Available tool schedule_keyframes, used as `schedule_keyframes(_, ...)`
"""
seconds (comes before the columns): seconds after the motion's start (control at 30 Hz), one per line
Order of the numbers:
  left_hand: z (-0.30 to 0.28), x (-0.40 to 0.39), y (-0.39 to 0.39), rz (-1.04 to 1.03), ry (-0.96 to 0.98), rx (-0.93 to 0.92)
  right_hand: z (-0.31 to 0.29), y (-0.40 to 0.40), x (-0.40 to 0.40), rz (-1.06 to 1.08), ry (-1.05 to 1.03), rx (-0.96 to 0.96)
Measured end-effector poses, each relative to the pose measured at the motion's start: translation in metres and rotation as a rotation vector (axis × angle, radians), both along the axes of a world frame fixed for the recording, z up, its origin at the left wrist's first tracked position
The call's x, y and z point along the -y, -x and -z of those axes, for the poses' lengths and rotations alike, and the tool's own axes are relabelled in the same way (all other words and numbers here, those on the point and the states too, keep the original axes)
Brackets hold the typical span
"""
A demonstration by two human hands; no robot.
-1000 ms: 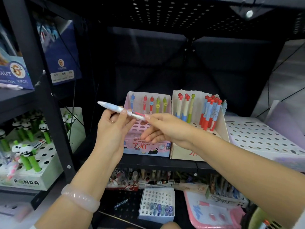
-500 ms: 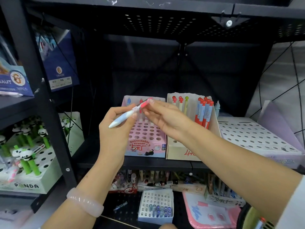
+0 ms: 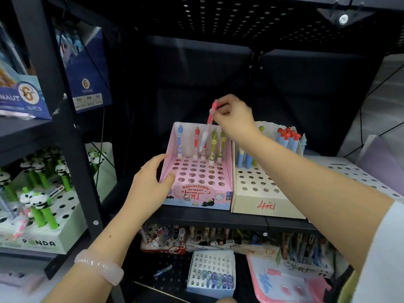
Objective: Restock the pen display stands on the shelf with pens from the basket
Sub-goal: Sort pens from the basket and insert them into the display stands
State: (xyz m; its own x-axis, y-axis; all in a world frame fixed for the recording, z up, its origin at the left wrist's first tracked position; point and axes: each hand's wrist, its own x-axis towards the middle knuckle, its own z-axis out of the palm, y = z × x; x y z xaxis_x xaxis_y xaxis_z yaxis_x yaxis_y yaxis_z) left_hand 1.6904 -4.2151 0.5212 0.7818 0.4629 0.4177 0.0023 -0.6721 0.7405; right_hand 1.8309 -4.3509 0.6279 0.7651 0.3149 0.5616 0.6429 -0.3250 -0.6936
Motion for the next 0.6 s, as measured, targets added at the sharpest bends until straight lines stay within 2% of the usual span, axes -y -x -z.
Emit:
schedule_keyframes(0.13,0.007,-0.005,-0.002,0.018,0.059,-0.029,0.02,-0.006,-0.014,0.001,0.123,0.024)
schedule_keyframes(0.33,0.012,-0.007,-0.004,0.065,0.137,-0.012,0.014,-0.007,-0.034,0.092,0.246,0.088)
schedule_keyframes(0.5,0.013,-0.004,-0.003,0.074,0.161,-0.021,0.029,-0.006,-0.038,0.103,0.477,0.04)
schedule_keyframes(0.6,0.012,-0.001,-0.002,0.084,0.175,-0.022,0.034,-0.003,-0.037,0.131,0.536,0.043)
